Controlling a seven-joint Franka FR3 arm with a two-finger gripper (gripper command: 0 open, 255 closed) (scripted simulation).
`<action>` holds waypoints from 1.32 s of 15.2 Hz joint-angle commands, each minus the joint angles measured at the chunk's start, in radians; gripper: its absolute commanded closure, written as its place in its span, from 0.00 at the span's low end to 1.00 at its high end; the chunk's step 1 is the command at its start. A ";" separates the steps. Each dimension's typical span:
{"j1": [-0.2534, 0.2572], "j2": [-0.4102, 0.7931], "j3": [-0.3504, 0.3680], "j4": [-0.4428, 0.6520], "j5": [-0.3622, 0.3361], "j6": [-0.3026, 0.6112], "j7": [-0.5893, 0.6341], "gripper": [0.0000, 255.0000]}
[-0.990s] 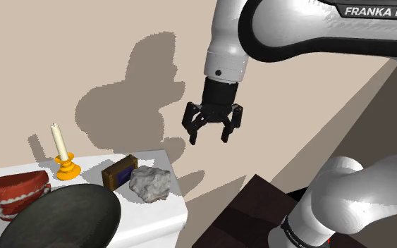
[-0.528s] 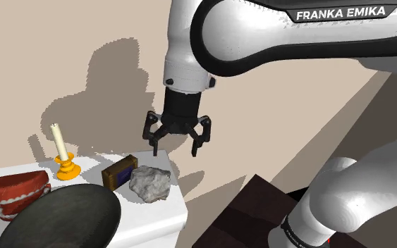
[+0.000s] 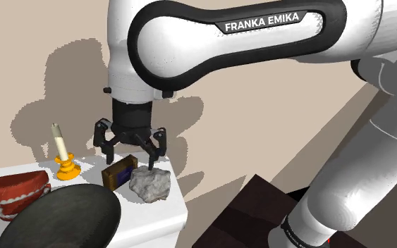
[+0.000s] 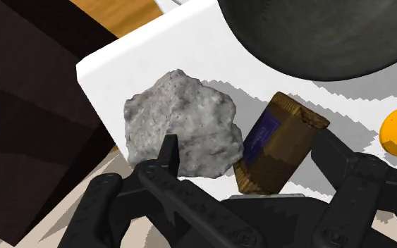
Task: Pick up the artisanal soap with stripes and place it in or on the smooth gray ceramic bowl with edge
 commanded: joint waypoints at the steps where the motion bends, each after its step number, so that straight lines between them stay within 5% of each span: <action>1: 0.010 0.112 0.034 0.076 -0.080 0.018 0.129 0.00; 3: 0.040 0.216 0.041 0.152 -0.160 0.024 0.237 0.00; 11: 0.062 0.247 0.033 0.079 -0.181 0.121 0.252 0.00; 19: 0.062 0.247 0.033 0.079 -0.181 0.121 0.252 0.00; 20: 0.062 0.247 0.033 0.078 -0.182 0.122 0.252 1.00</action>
